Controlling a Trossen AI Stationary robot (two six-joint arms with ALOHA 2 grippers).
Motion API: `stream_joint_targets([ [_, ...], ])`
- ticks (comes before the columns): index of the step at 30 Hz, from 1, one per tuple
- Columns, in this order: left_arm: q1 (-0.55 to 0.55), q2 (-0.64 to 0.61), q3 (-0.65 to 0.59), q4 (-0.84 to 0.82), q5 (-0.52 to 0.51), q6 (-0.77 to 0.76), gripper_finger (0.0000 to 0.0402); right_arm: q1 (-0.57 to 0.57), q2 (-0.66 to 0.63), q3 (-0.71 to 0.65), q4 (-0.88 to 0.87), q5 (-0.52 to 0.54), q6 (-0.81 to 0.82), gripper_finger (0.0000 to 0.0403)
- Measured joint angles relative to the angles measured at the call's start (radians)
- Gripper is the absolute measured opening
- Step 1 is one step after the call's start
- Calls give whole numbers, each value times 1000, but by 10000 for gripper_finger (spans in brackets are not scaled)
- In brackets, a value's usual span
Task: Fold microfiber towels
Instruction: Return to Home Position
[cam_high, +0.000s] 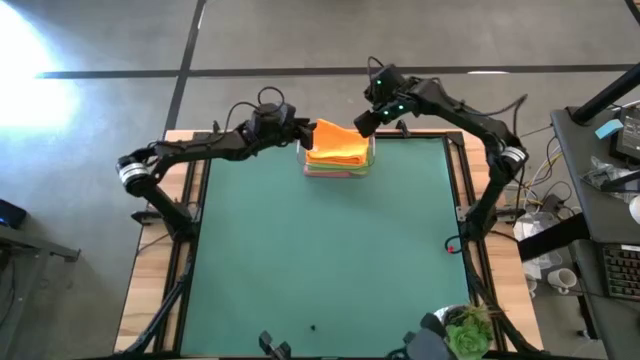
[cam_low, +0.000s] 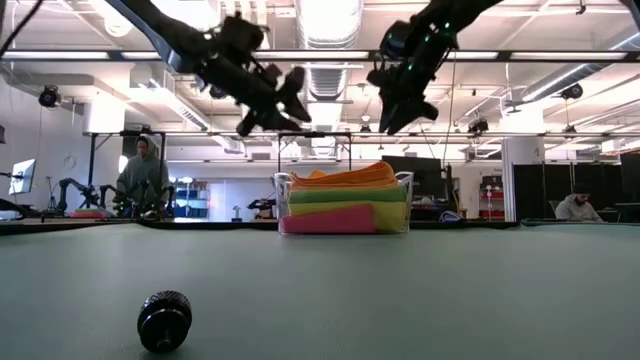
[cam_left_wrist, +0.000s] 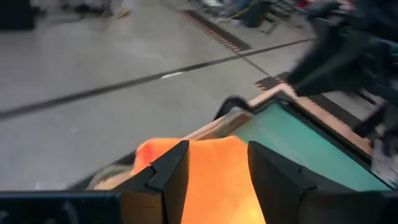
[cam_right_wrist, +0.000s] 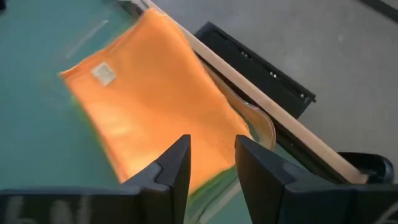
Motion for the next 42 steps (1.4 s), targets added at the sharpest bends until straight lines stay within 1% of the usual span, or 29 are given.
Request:
stream_joint_targets([
  [3, -1, -62, 3, -39, 11, 62, 148, 12, -47, -2, -35, -7, -27, 113],
  [7, -7, -157, -7, -153, 17, 71, 148, 45, -118, -30, -58, -9, -41, 103],
  [10, -26, -225, -19, -241, 40, 102, 148, 88, -163, -60, -56, -8, -71, 95],
  [13, -71, -286, -39, -301, 43, 121, 148, 150, -188, -82, -47, -10, -71, 87],
  [20, -246, -405, -172, -223, 35, 113, 148, 323, -211, -130, 3, -9, -72, 75],
  [23, -321, -455, -237, -174, 9, 90, 143, 392, -206, -135, 5, -8, -71, 73],
  [25, -371, -488, -279, -136, -27, 91, 130, 432, -205, -137, 5, -8, -71, 73],
  [27, -418, -526, -323, -122, -85, 90, 108, 474, -200, -139, 6, -7, -71, 73],
  [31, -489, -597, -391, -114, -201, 87, 48, 547, -199, -141, 36, -5, -41, 73],
  [33, -510, -626, -418, -111, -223, 87, 17, 576, -199, -142, 68, 0, -10, 73],
  [34, -518, -642, -430, -111, -224, 88, 9, 591, -199, -143, 86, 1, 1, 73],
  [42, -537, -771, -559, -35, -225, 79, 2, 670, -192, -144, 273, 1, 66, 73],
])
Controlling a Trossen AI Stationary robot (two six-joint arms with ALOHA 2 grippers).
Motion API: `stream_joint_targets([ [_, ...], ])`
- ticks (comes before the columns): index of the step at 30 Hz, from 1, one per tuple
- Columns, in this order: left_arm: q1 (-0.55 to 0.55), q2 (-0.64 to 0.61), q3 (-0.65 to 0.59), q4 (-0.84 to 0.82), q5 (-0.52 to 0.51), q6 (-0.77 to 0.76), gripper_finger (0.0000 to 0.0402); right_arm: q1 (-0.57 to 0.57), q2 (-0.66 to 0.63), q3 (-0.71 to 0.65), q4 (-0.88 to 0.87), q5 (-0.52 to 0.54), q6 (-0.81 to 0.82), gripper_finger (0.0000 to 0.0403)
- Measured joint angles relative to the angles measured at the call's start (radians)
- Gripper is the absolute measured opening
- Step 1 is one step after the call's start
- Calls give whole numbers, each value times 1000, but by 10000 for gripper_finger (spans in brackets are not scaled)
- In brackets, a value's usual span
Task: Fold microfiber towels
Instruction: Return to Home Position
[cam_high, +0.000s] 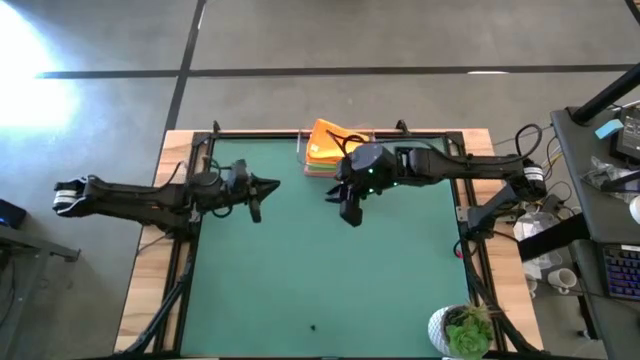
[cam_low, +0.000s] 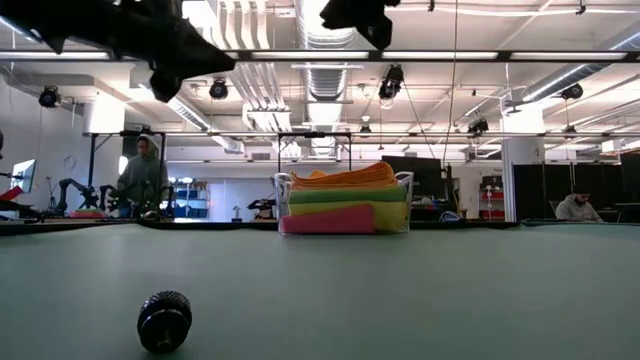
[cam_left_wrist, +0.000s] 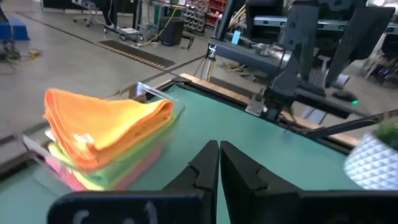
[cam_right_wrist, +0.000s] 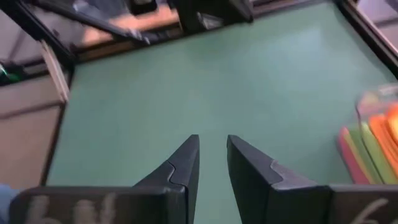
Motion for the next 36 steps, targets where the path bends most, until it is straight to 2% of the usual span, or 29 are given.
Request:
stream_joint_targets([
  [8, -87, -201, -161, 33, 4, -47, 0, 9, 1, -17, 190, 2, 82, 73],
  [15, -111, -345, -272, 38, 4, -45, 0, 9, -32, -17, 187, 0, 109, 73],
  [20, -111, -415, -343, 60, 3, -59, 0, -10, -142, -17, 102, -1, 108, 73],
  [27, -110, -543, -401, 78, -28, -48, 0, 4, -375, -36, 6, 2, 46, 73],
  [31, -110, -608, -455, 70, -28, -47, 0, 82, -526, -189, 46, 21, -56, 73],
  [36, -110, -661, -463, -10, -27, -97, 0, 182, -697, -521, 331, 170, -22, 73],
])
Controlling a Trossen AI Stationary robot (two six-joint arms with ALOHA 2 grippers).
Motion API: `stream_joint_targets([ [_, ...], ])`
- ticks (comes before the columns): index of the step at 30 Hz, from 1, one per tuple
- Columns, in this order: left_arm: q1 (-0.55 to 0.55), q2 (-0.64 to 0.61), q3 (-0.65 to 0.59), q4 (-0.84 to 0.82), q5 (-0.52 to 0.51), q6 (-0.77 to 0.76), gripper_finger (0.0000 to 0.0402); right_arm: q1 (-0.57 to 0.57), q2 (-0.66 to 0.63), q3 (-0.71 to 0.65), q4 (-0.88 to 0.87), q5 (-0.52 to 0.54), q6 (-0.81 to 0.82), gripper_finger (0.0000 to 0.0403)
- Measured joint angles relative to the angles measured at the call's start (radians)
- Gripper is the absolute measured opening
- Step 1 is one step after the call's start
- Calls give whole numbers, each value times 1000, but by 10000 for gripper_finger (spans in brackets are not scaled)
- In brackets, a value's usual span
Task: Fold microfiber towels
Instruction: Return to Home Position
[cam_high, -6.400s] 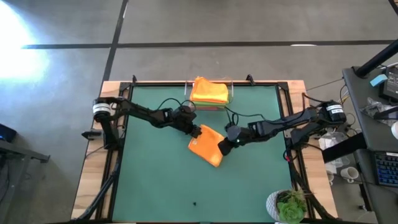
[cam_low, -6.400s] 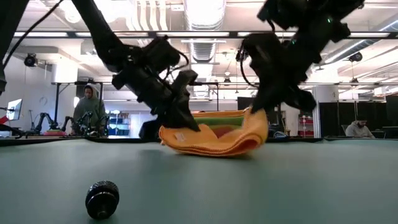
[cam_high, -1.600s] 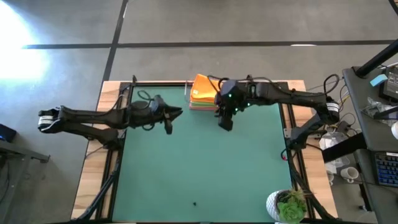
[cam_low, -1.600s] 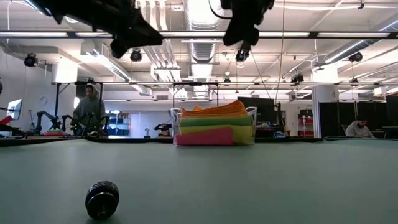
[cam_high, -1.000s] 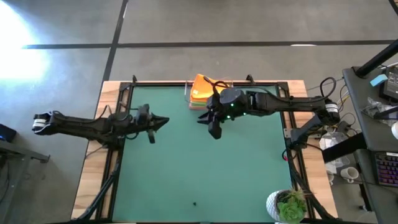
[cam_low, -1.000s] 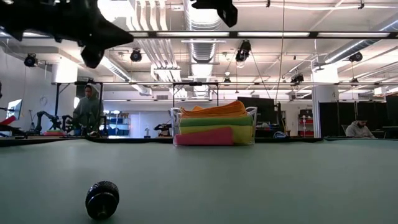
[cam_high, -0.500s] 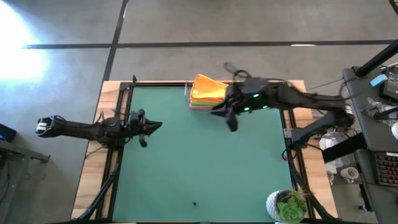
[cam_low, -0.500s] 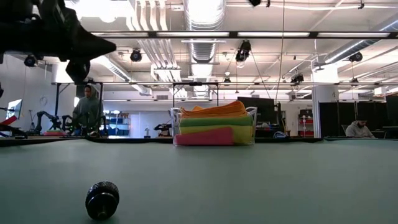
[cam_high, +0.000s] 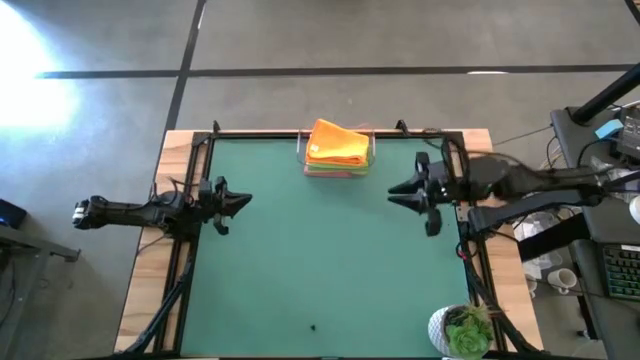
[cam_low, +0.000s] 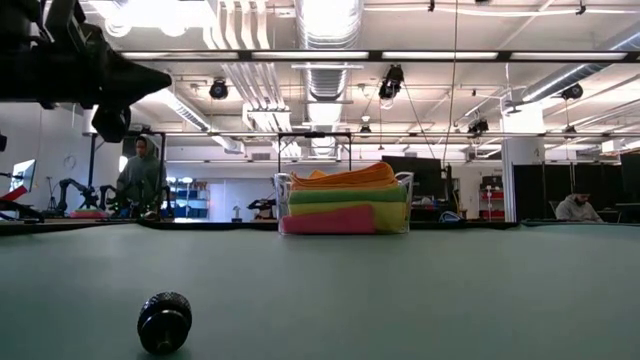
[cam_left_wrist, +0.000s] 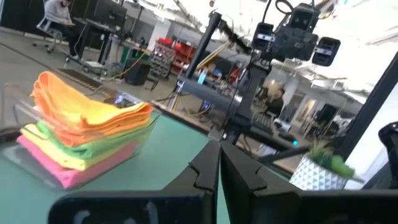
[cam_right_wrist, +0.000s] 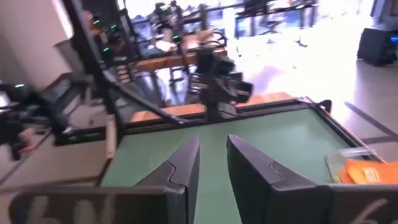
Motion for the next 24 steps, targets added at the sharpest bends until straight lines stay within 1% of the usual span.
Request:
stream_joint_targets([
  [3, 0, -15, 0, -29, 0, 0, 0, 25, -63, -158, 131, 56, 36, 73],
  [7, 0, -17, -1, -26, -1, 7, 0, 27, -126, -313, 206, 115, 78, 73],
  [9, 0, -17, -1, -26, 0, 7, 0, 25, -148, -386, 254, 127, 98, 73],
  [12, 0, -18, -1, -22, 0, 8, 0, 28, -180, -488, 330, 117, 113, 73],
  [16, 0, -25, 0, -16, 1, 14, 0, 26, -256, -603, 402, 121, 143, 73],
  [18, 0, -25, 3, -17, 17, 65, 0, 26, -317, -649, 400, 121, 167, 73],
  [21, 0, -24, 6, -15, 54, 163, 0, 26, -441, -710, 404, 121, 178, 73],
  [24, 0, -23, 6, -16, 58, 209, 0, 26, -571, -774, 427, 121, 183, 73],
])
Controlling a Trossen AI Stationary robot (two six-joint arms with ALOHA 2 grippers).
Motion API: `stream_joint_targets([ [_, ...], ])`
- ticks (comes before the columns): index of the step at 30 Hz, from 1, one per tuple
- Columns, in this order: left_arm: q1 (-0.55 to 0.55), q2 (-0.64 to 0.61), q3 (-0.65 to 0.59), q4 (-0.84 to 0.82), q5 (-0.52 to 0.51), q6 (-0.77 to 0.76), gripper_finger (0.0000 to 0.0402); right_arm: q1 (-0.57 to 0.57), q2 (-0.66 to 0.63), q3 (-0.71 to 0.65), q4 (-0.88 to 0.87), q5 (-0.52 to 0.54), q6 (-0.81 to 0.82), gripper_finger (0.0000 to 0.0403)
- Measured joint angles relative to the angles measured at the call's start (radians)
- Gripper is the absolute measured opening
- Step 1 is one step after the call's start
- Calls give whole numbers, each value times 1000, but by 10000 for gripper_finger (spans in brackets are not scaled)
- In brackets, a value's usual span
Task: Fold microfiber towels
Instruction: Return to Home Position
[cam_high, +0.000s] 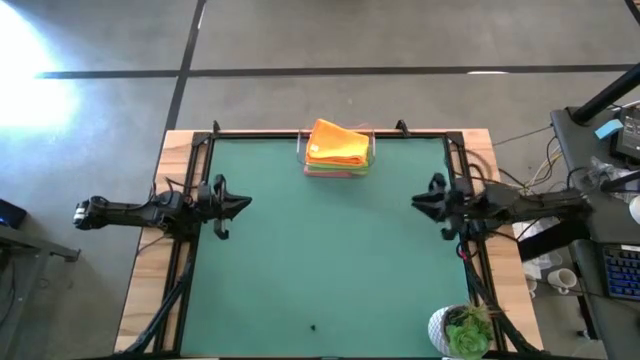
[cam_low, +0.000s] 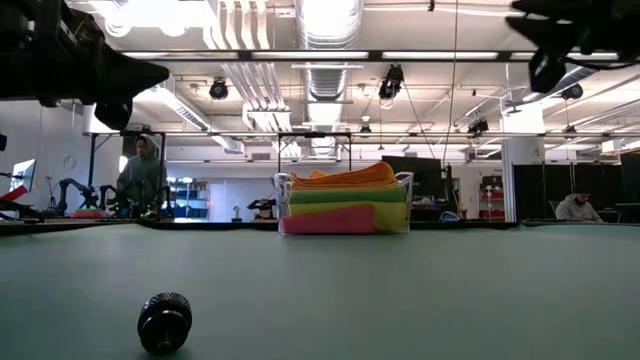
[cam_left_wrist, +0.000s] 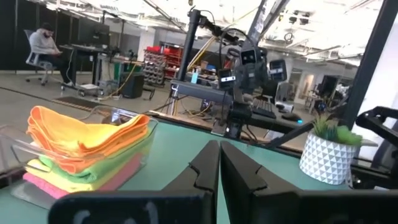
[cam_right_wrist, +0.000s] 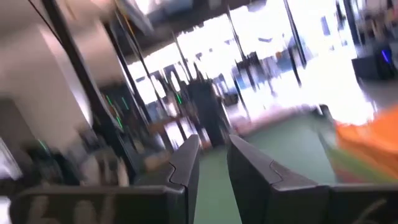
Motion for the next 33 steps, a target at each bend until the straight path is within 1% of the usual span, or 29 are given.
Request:
stream_joint_targets([
  [5, 0, 2, -3, -1, 0, 7, 0, 0, -189, -110, 77, 9, 1, 73],
  [7, 0, 0, -4, -2, 0, 6, 0, -1, -194, -164, 62, 40, 7, 72],
  [10, 0, 4, -4, -1, -1, 6, 0, 0, -177, -193, 137, 48, 5, 72],
  [11, 0, 6, -5, -1, 0, 6, 0, 0, -173, -206, 95, 47, 17, 72],
  [17, 0, 20, -5, -1, -2, 5, 0, 0, -179, -207, -11, 46, 21, 72],
  [21, 0, 27, -5, -2, -4, 5, 0, 0, -180, -207, 0, 22, -25, 72],
  [33, 0, 27, -6, -1, -4, 5, 0, 0, -173, -207, -18, 23, -17, 73],
])
